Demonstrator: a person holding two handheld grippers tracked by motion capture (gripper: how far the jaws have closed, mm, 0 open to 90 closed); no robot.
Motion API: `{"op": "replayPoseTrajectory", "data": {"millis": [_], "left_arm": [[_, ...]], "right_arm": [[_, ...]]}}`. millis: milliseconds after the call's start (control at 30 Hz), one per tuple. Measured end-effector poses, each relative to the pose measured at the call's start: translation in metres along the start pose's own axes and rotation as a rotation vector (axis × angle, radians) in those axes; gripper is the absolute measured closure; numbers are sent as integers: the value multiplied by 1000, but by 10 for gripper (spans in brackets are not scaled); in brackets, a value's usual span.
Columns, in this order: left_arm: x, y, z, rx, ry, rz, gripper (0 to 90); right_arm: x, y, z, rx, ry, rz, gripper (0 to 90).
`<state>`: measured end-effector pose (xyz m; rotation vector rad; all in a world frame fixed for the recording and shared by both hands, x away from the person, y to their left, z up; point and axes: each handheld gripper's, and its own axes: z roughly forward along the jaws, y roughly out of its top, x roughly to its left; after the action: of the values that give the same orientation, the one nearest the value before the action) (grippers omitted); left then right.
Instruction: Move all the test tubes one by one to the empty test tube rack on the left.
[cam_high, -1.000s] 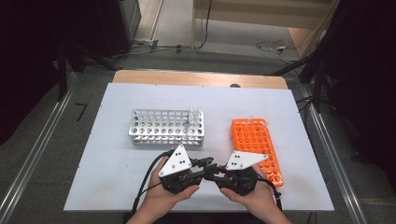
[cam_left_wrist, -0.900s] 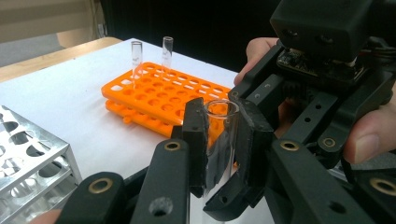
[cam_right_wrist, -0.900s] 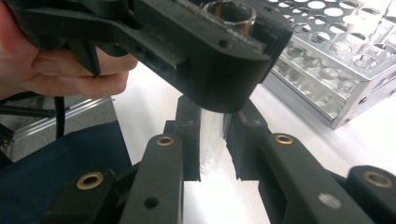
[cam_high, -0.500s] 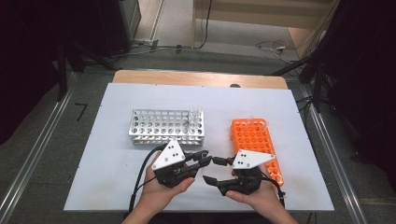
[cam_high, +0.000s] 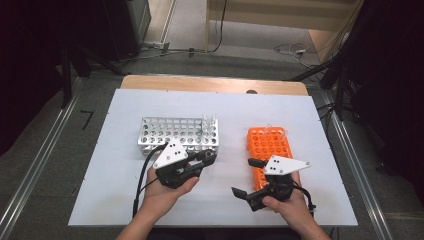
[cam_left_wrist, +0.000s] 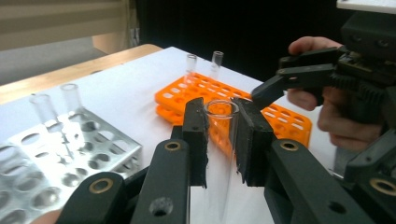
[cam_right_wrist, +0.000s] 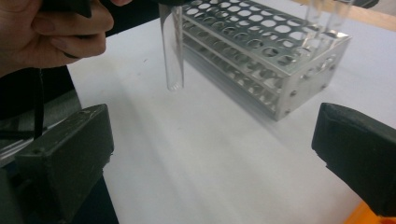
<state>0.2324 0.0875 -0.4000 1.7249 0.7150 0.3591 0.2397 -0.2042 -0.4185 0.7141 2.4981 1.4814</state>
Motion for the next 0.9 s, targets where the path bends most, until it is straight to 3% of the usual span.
{"op": "replayPoseTrajectory", "data": {"millis": [167,900], "left_arm": [[13,4,-2,2,29,-4,756],[66,17,17,-11,140,-26,756]], "right_arm": [[-10,-4,-11,-10,-53,18,0],[-40,-38,-42,-34,-134,88,0]]}}
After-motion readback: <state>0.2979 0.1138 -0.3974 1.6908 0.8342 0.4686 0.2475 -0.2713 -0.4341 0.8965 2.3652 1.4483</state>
